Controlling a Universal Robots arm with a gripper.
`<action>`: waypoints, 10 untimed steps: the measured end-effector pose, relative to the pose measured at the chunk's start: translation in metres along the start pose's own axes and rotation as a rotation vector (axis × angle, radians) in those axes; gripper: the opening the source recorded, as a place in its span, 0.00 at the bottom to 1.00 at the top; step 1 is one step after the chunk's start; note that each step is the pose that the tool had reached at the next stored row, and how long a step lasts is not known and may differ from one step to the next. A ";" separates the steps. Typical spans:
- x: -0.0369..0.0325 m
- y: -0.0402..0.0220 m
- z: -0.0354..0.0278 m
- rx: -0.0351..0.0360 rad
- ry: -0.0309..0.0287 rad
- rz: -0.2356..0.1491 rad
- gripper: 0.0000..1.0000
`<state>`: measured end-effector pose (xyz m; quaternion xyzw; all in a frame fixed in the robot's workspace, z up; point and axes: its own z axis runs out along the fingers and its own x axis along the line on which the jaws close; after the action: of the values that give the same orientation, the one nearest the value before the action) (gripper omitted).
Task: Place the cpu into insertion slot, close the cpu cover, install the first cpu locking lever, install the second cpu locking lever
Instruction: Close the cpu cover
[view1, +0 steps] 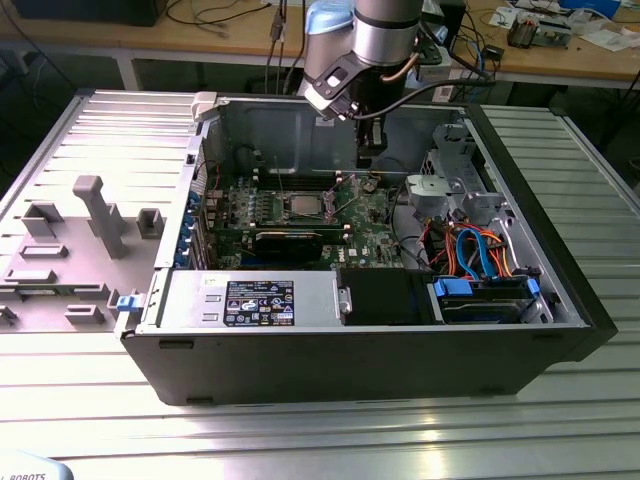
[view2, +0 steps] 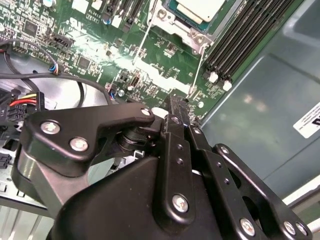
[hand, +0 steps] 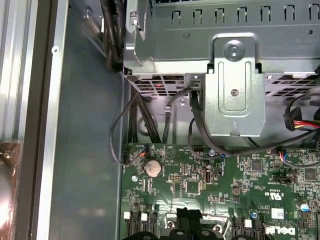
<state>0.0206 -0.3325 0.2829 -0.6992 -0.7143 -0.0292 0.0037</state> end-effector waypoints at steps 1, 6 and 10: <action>0.0000 0.0016 0.0001 -0.0001 0.0001 0.000 0.11; -0.0001 0.0029 0.0001 0.0000 0.0000 0.000 0.11; -0.0001 0.0030 0.0001 0.0000 0.0001 0.000 0.11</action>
<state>0.0236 -0.3325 0.2829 -0.6992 -0.7143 -0.0292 0.0037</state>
